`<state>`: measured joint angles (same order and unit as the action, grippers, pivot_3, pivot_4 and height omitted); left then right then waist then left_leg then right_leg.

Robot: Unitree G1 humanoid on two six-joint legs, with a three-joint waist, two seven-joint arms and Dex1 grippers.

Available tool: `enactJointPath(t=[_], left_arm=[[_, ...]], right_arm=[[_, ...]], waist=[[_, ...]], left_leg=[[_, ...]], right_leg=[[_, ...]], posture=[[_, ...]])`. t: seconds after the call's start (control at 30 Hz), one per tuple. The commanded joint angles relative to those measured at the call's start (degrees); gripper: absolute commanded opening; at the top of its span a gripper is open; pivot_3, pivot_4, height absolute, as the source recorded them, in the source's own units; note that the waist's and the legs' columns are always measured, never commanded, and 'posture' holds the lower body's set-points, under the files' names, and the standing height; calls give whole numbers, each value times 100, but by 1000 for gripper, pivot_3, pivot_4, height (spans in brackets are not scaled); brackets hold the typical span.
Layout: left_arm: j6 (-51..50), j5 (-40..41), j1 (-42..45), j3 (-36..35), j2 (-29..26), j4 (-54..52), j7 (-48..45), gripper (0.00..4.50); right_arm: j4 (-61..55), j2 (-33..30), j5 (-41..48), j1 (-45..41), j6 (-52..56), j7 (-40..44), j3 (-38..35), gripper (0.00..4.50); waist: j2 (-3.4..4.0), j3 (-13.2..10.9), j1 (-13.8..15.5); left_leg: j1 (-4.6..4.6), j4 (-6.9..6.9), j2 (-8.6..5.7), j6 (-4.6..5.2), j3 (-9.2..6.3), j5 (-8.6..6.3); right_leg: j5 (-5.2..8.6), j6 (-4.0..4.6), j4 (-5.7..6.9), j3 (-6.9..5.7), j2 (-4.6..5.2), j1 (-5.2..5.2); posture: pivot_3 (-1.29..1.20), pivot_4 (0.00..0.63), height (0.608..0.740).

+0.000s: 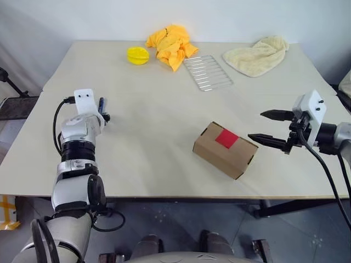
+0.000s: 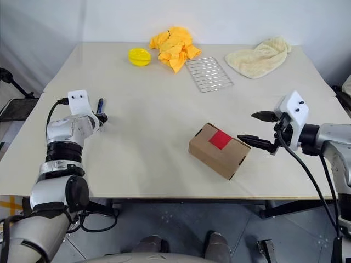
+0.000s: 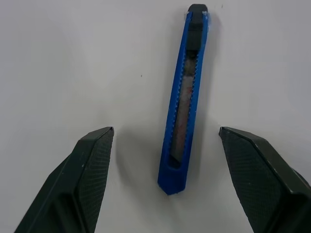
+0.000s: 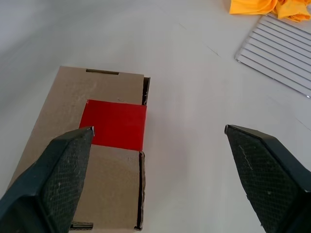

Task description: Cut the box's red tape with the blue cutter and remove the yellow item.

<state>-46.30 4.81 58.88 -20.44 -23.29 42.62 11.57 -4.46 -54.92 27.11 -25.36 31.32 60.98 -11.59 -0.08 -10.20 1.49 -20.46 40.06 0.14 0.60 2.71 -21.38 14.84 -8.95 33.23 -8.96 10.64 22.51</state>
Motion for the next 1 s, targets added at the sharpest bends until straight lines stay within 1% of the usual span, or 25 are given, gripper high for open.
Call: enactJointPath(t=[0.03, 0.1, 0.3, 0.37, 0.43, 0.8, 0.83, 0.97, 1.0], left_arm=[[-327, 169, -43, -156, -2, 90, 33, 3656], [-425, 262, -59, -281, 6, 66, 60, 3656], [-607, 293, -160, -292, -31, 20, 40, 3656], [-662, 294, -169, -269, -32, 2, 7, 3289], [-679, 285, -168, -243, -33, 2, -22, 2791], [-595, 230, -130, -111, -96, 203, -219, 2791], [-578, 228, -127, -98, -107, 232, -244, 2416], [-454, 186, -121, 13, -169, 425, -382, 1386], [-413, 184, -114, 16, -175, 479, -392, 1386]], right_arm=[[-133, -131, 42, -62, -13, 8, -158, 4500], [-117, -131, 39, -92, -4, 3, -140, 4500], [-75, -119, -4, -149, -2, -5, -77, 4500], [-59, -115, -13, -178, 6, -9, -60, 4500], [-41, -117, -26, -196, 6, -7, -48, 4500], [-86, -131, -46, -173, 55, -31, -97, 4500], [-101, -133, -42, -164, 63, -35, -105, 4500], [-135, -144, -35, -136, 91, -62, -137, 4500], [-136, -149, -38, -133, 99, -67, -141, 4500]], waist=[[0, 0, -4], [0, 0, -6], [1, 0, -11], [2, 1, -12], [2, 1, -9], [3, 2, -5], [4, 2, -6], [7, 4, -7], [7, 4, -6]], left_leg=[[1, 0, 0, 0, 0, 0], [2, -1, 0, 0, 2, 0], [4, -1, 0, 0, 5, 0], [4, -1, 0, 0, 6, 0], [6, -1, 0, 0, 7, 0], [8, 0, 0, 0, 8, 0], [8, 0, 0, 0, 9, 0], [14, 0, 0, 0, 13, 0], [15, 0, 0, 0, 15, 0]], right_leg=[[0, 0, 0, 1, 0, 0], [0, 0, 0, 2, 0, 0], [0, 0, 1, 4, 0, 0], [0, 0, 1, 5, 0, 0], [0, 0, 2, 6, 0, 0], [0, 0, 7, 8, 1, 0], [0, 0, 7, 8, 1, 0], [0, 0, 11, 13, 1, -1], [0, 0, 12, 15, 0, -1]], posture=[[0, 150, 740], [0, 150, 740], [0, 150, 740], [0, 150, 740], [0, 150, 740], [0, 150, 740], [0, 150, 740], [0, 150, 740], [0, 150, 740]])
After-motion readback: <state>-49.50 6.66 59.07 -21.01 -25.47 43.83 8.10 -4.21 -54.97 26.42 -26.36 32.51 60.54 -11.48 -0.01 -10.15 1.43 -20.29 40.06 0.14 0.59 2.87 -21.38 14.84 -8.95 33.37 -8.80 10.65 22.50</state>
